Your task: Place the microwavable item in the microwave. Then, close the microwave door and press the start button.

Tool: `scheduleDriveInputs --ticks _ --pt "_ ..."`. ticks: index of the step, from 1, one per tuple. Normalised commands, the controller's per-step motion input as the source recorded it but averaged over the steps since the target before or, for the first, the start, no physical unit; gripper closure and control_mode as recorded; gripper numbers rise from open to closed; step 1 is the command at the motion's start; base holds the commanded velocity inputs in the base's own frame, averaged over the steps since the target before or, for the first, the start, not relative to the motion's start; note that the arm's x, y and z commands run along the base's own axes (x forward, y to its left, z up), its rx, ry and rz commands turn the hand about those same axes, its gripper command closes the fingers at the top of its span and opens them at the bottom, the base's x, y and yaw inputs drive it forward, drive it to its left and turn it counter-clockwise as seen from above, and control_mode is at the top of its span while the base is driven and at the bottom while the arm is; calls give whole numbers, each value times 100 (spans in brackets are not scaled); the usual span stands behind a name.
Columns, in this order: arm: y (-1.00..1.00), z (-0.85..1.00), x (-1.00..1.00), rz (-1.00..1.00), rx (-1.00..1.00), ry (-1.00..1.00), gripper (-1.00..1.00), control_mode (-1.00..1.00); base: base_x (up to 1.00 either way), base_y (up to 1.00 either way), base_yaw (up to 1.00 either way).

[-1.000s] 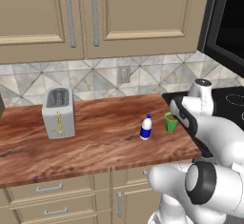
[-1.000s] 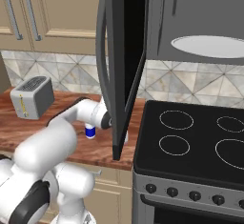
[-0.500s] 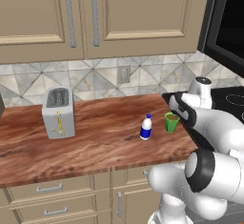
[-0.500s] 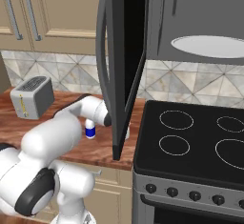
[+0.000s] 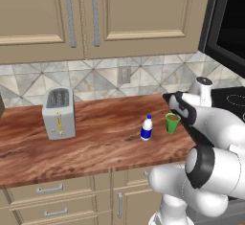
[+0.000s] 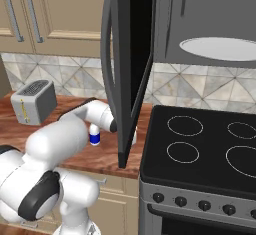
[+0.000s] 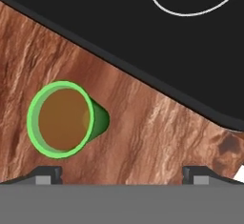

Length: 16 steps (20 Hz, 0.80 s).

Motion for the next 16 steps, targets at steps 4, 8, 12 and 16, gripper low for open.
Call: scheduleDriveInputs --ticks 4,8,12,16 --pt "0 0 15 0 0 -2 -100 -100 0 0 0" --pt "0 -13 25 0 0 0 -100 -100 0 0 0" --pt "0 -27 28 0 0 0 -100 -100 0 0 0" --pt "0 -30 19 0 0 0 -100 -100 0 0 0"
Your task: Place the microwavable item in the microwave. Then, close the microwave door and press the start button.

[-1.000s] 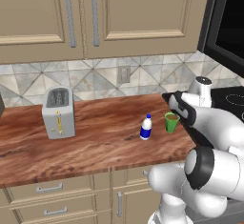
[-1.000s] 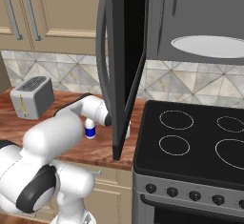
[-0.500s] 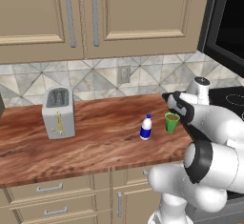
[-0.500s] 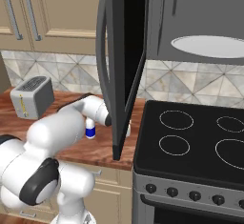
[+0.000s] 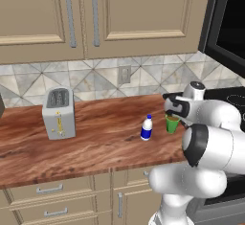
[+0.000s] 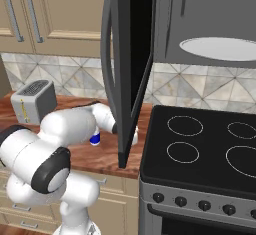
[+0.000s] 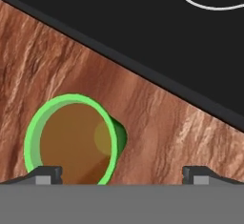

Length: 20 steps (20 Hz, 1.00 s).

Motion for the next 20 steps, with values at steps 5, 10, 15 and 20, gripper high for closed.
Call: scheduleDriveInputs --ticks 5,10,15,20 --pt "0 -20 18 0 0 0 -100 -100 0 0 0" --pt "0 -12 22 0 0 0 -100 -100 0 0 0" --pt "0 -8 7 0 0 0 -100 -100 0 0 0" --pt "0 -21 3 0 0 0 -100 -100 0 0 0"
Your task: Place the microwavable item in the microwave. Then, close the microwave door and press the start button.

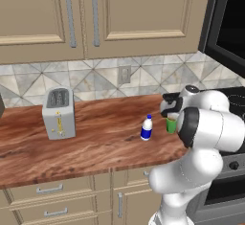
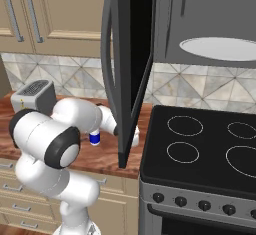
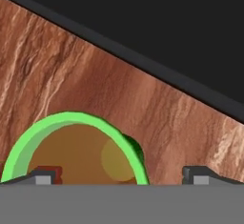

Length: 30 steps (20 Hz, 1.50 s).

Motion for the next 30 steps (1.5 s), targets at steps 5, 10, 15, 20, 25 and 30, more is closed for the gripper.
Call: scheduleDriveInputs --ticks 5,10,15,20,25,30 --pt "0 -31 0 0 0 0 100 -100 0 0 0" --pt "0 -18 0 0 0 0 100 -100 0 0 0" --pt "0 -5 0 0 0 0 100 -100 0 0 0" --pt "0 7 -1 0 0 -4 100 -100 0 0 0" --pt "6 57 -20 0 0 -17 100 -100 0 0 0" --pt "35 81 -30 0 -4 -27 100 -100 0 0 0"
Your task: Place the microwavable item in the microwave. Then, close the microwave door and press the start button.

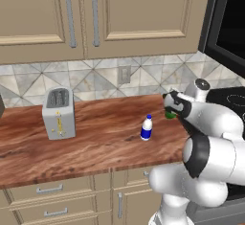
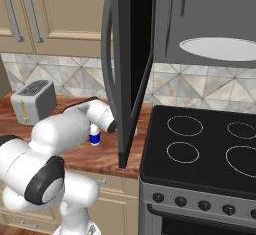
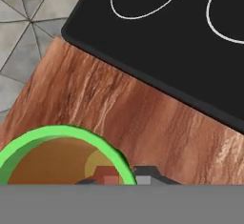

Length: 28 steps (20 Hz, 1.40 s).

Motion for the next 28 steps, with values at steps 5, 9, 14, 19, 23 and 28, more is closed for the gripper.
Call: scheduleDriveInputs --ticks 5,9,14,19,23,28 --pt "33 82 -10 0 -6 -22 100 -100 0 0 0" --pt "16 81 -17 -3 -4 -14 100 -100 0 0 0" --pt "14 79 -33 -3 -1 -10 100 -100 0 0 0" --pt "17 34 -63 0 0 -3 100 -100 0 0 0" --pt "42 9 -58 1 0 0 100 -100 0 0 0" --pt "42 -2 -43 7 0 1 100 -100 0 0 0"
